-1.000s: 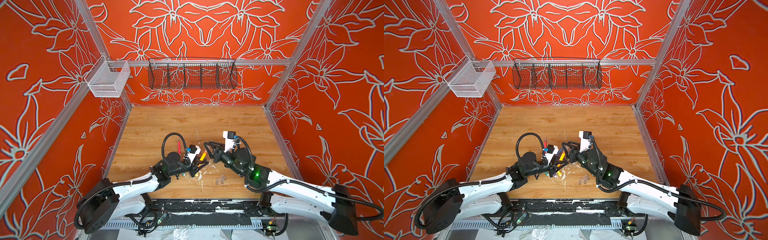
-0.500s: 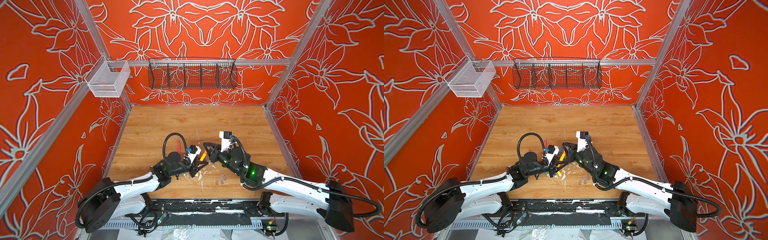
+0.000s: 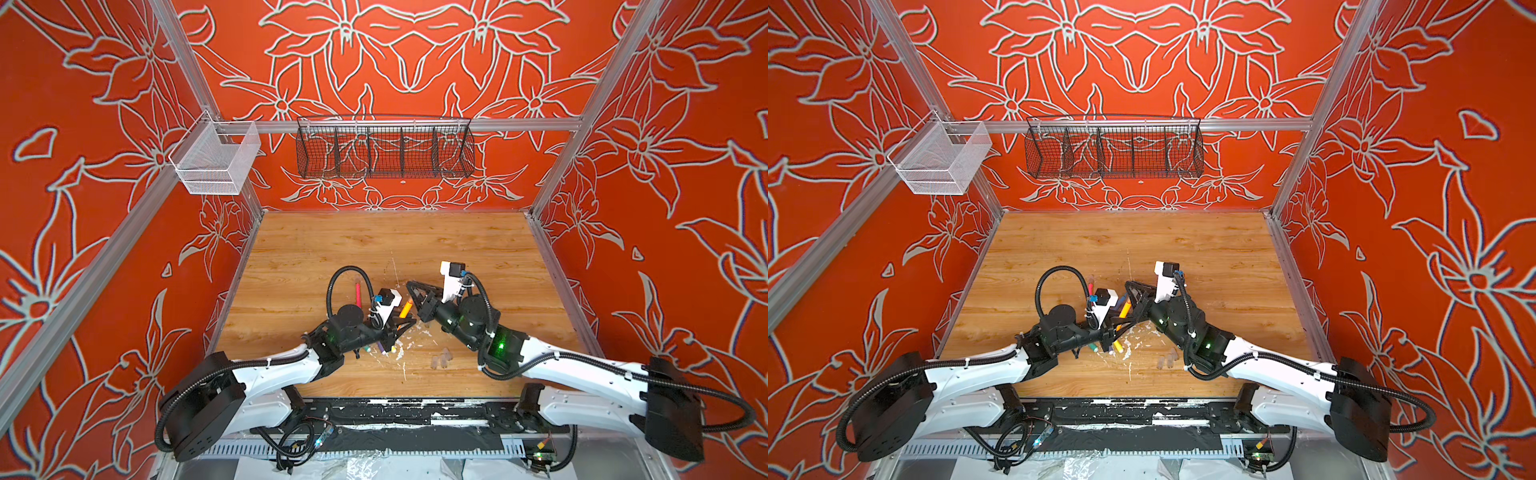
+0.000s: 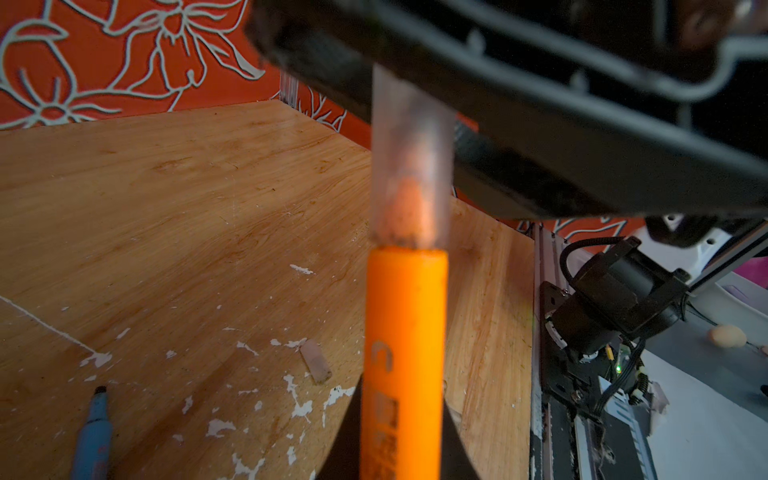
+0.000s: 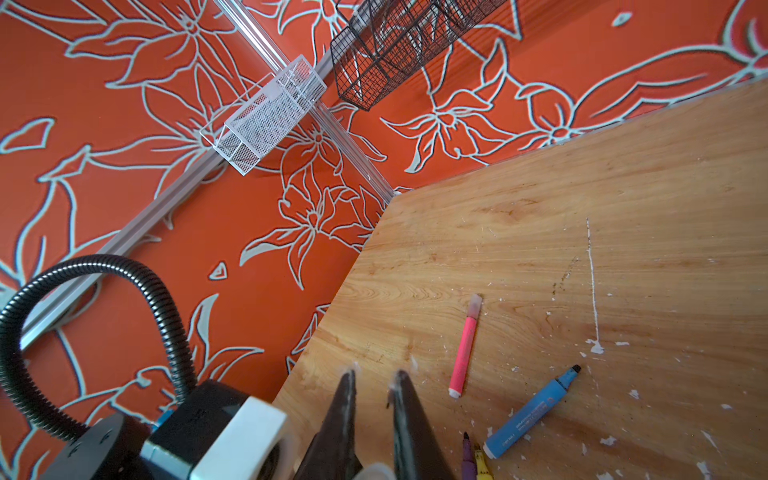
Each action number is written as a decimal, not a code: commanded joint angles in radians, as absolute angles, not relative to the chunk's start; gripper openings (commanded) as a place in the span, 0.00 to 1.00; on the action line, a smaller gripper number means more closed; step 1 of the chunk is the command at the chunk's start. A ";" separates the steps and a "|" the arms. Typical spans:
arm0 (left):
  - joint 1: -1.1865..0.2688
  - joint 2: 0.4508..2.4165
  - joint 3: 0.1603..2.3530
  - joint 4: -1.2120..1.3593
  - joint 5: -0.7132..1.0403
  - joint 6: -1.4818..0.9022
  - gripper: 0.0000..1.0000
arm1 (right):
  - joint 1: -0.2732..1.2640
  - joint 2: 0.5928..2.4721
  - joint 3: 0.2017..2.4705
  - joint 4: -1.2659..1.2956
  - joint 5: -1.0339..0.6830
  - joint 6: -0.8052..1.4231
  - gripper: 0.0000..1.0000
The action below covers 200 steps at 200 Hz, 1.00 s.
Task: Insert the pens into the pen caps
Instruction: 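Open the right gripper off the cap while the left gripper holds the marker, then set the capped orange marker down with the left gripper while the right arm withdraws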
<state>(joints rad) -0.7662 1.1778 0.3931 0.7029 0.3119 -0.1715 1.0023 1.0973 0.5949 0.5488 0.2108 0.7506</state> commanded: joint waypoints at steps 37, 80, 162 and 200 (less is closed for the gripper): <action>-0.608 1.202 0.613 0.876 0.186 -0.268 0.00 | 1.083 1.140 0.521 0.498 0.110 0.784 0.00; -0.562 1.219 0.682 0.868 0.185 -0.314 0.00 | 1.098 1.151 0.499 0.530 0.109 0.797 0.00; -0.485 1.238 0.699 0.849 0.259 -0.326 0.00 | 1.118 1.158 0.513 0.520 0.169 0.819 0.00; -0.485 1.203 0.607 0.662 0.293 -0.309 0.00 | 1.069 0.997 0.672 0.102 0.395 0.644 0.45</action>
<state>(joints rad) -0.5766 1.2522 0.5949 0.5888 0.5343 -0.2253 1.0451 1.0706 0.6167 0.5301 0.3771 0.7513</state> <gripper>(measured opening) 0.149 0.363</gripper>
